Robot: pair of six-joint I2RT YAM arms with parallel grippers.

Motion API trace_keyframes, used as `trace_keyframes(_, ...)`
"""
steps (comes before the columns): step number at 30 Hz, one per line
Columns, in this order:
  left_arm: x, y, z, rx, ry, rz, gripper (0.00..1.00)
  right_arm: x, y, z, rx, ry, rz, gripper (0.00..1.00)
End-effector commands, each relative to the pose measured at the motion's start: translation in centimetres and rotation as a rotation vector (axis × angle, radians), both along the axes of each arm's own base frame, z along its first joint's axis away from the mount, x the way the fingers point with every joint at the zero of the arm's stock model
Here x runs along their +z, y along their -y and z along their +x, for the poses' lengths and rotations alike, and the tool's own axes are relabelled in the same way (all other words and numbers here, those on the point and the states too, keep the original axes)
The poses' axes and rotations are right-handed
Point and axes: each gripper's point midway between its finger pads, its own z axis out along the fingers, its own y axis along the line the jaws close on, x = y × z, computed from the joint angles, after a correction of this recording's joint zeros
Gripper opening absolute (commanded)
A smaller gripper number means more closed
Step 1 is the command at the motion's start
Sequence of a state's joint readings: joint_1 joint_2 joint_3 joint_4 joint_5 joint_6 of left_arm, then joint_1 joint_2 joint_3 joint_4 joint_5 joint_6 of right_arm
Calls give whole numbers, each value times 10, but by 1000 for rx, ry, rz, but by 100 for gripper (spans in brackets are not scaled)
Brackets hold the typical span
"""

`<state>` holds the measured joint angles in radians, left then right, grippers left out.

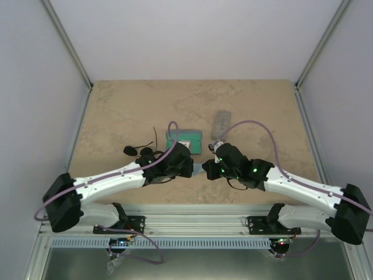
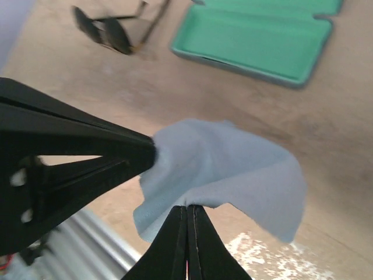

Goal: Organize the sunglasses
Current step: Fold the glasses cleaning cloth at the center of the board.

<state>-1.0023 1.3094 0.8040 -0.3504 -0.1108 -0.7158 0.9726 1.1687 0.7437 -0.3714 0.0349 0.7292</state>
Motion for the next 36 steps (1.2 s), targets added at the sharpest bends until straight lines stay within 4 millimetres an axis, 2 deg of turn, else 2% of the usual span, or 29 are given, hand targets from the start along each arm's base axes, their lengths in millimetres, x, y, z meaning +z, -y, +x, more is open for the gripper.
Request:
trace_keyframes(1,22,-11,-16,-54,-15,-13,0,46,-15,-13,116,47,141,1)
trace_keyframes(4,29,-17,-31,-76,-55,-47,0,50,-18,-27,163,-2,186,0)
trace_keyframes(8,32,-31,-47,-52,-114,-79,0,36,-11,-44,171,-99,188,0)
trace_keyframes(12,16,-45,-61,-8,-196,-74,0,12,0,-55,140,-192,144,1)
trace_keyframes(16,-1,-56,-67,50,-241,-71,0,-9,9,-57,89,-245,93,0)
trace_keyframes(20,-12,-58,-62,101,-244,-68,0,-28,15,-43,24,-228,8,0)
trace_keyframes(22,-14,-58,-56,123,-234,-66,0,-30,15,-30,-13,-194,-33,0)
trace_keyframes(32,-15,-53,5,186,-132,-66,0,-30,-4,33,-128,-57,-93,0)
trace_keyframes(36,-20,-59,22,210,-99,-38,0,-37,-8,49,-130,-38,-126,0)
